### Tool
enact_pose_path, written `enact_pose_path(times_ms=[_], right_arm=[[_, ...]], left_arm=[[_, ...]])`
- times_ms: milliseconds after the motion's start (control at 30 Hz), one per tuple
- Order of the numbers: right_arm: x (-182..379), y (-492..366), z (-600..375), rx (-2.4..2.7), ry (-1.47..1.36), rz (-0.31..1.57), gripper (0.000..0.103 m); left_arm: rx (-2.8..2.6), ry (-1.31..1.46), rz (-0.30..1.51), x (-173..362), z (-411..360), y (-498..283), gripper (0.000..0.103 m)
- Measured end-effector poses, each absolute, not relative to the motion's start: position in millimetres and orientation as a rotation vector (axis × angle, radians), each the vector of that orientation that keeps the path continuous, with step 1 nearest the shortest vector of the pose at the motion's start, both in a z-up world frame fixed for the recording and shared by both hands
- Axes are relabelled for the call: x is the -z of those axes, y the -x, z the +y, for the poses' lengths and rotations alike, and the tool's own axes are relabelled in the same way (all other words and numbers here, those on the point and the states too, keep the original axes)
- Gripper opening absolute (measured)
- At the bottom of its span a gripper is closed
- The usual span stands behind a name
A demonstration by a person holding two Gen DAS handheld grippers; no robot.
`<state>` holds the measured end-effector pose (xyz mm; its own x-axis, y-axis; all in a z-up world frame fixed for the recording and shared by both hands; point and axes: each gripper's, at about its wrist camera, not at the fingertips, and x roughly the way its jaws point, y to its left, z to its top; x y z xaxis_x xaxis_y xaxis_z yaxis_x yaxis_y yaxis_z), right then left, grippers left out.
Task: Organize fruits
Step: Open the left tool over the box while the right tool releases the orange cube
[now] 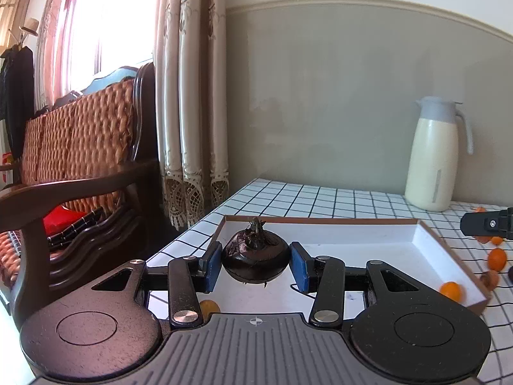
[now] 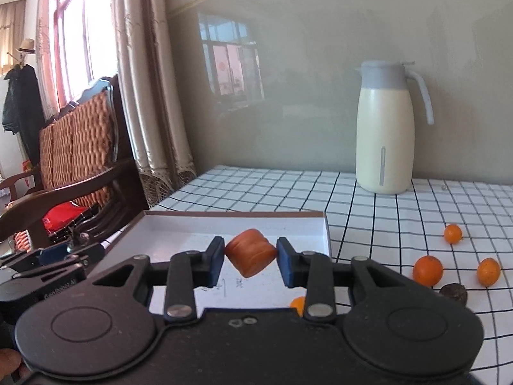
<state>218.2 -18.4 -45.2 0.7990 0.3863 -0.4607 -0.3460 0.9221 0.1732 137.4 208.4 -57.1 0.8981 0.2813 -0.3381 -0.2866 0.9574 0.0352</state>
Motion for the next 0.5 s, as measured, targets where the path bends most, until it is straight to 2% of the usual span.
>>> enact_pose_path(times_ms=[267,300,333,367,400,433,500], right_arm=[[67.1,-252.2,-17.2,-0.343,-0.085,0.538,0.028],[69.5,-256.3,-16.5,-0.321,-0.079,0.540,0.039],[70.8,-260.6,-14.9,-0.296,-0.072,0.543,0.055],[70.1,-261.1,-15.2,-0.272,-0.070,0.530,0.085],[65.5,-256.3,-18.7,-0.256,-0.085,0.480,0.085],[59.0,-250.5,-23.6,-0.259,-0.101,0.421,0.086],[47.7,-243.2,-30.4,-0.206,-0.103,0.351,0.098]], left_arm=[[-0.305,0.020,0.389,76.2,219.9,-176.0,0.046],[-0.310,0.014,0.398,78.3,219.8,-180.8,0.046],[-0.321,0.006,0.409,80.8,219.8,-186.9,0.056],[-0.361,-0.003,0.422,81.3,220.4,-192.9,0.072],[-0.408,-0.010,0.416,78.2,220.2,-194.4,0.103],[-0.462,-0.027,0.368,73.7,218.9,-191.7,0.103],[-0.468,-0.060,0.292,62.3,216.2,-186.0,0.103]])
